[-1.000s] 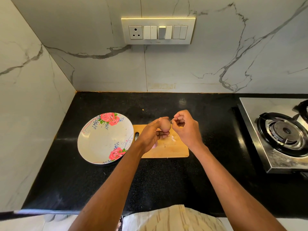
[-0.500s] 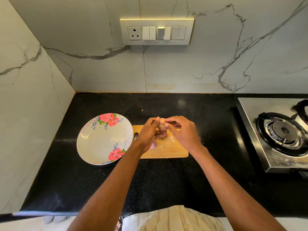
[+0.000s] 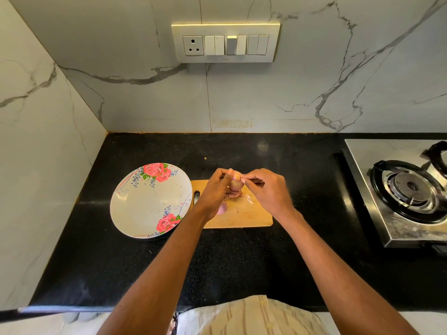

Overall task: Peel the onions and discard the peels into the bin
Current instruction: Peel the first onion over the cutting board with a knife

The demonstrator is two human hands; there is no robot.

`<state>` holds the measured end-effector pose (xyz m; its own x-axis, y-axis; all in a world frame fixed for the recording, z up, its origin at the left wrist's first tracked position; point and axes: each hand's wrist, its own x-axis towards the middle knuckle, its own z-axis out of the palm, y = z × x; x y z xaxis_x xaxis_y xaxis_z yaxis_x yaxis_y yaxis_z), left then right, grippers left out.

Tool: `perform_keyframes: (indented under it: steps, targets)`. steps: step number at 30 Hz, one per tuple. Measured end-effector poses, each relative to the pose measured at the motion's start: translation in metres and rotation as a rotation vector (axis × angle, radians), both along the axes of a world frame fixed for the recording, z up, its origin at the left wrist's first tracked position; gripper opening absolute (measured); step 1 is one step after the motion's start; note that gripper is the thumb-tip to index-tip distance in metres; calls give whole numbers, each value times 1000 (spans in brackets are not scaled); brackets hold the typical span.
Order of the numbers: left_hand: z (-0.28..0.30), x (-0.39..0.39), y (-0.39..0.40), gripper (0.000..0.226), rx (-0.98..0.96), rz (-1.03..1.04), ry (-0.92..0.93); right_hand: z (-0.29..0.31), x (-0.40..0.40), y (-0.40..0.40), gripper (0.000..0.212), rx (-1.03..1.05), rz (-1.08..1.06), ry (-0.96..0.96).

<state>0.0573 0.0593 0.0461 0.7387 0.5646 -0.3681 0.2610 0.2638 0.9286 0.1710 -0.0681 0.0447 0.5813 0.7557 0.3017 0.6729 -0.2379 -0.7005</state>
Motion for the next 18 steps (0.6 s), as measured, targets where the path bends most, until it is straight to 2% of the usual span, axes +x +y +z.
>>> perform_keyframes:
  steps: [5, 9, 14, 18]
  targets:
    - [-1, 0, 0, 29, 1, -21, 17, -1, 0, 0, 16, 1, -6, 42]
    - [0, 1, 2, 34, 2, -9, 10, 2, -3, -1, 23, 22, 71, 74]
    - [0, 3, 1, 28, 30, -49, 37, -1, 1, 1, 12, 52, 33, 113]
    - [-3, 3, 0, 32, 23, -74, 51, -1, 1, 2, 9, 24, 36, 96]
